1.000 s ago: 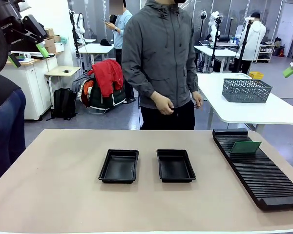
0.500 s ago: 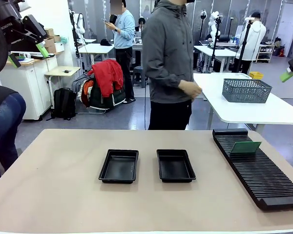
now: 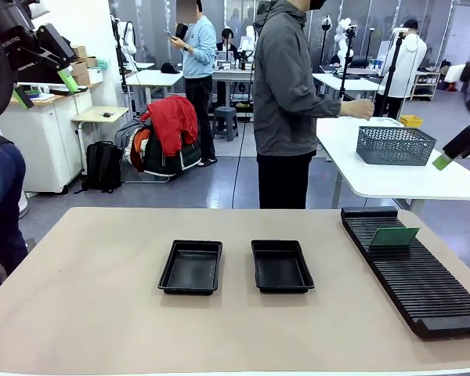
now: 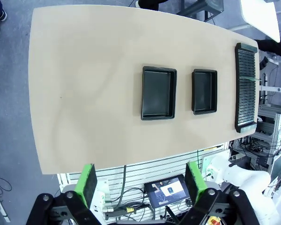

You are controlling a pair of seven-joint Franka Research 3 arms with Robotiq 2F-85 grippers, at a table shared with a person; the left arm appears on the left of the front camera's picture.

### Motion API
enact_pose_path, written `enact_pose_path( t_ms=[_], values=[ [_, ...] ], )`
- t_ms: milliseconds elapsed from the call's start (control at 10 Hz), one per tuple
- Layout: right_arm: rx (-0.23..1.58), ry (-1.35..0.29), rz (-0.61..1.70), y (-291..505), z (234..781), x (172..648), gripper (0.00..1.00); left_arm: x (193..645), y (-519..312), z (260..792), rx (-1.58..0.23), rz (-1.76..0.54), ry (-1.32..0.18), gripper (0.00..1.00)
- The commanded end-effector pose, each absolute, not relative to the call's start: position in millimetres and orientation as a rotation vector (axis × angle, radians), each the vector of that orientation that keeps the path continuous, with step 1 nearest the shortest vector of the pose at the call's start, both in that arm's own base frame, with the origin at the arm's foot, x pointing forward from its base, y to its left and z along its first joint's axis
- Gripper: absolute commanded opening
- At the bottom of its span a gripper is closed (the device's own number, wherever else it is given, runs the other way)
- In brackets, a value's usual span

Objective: Inspect and transfer BCBs to ESD trays.
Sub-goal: Pick up the Blank PCB from the PCB Rack and place it in the left ESD tray.

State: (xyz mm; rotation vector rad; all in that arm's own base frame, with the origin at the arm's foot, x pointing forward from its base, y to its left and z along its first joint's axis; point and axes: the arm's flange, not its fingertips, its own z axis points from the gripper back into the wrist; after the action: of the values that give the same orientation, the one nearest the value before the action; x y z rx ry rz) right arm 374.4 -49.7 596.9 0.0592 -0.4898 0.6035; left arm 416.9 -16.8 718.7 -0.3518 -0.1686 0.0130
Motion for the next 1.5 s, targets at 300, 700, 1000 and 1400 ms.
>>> enact_pose_path(
  t_ms=[300, 700, 1000, 1400],
  values=[
    [-0.100, -0.387, 1.006, -52, 547, 399, 1.00, 416, -15, 718, -0.338, 0.012, -0.168, 1.00],
    [-0.141, -0.273, 1.265, -54, 516, 421, 1.00, 416, -15, 718, -0.338, 0.012, -0.168, 1.00],
    [-0.143, -0.230, 1.385, -54, 495, 442, 1.00, 416, -15, 718, -0.338, 0.012, -0.168, 1.00],
    [-0.106, -0.180, 1.497, -55, 467, 469, 1.00, 416, -15, 718, -0.338, 0.012, -0.168, 1.00]
  ],
)
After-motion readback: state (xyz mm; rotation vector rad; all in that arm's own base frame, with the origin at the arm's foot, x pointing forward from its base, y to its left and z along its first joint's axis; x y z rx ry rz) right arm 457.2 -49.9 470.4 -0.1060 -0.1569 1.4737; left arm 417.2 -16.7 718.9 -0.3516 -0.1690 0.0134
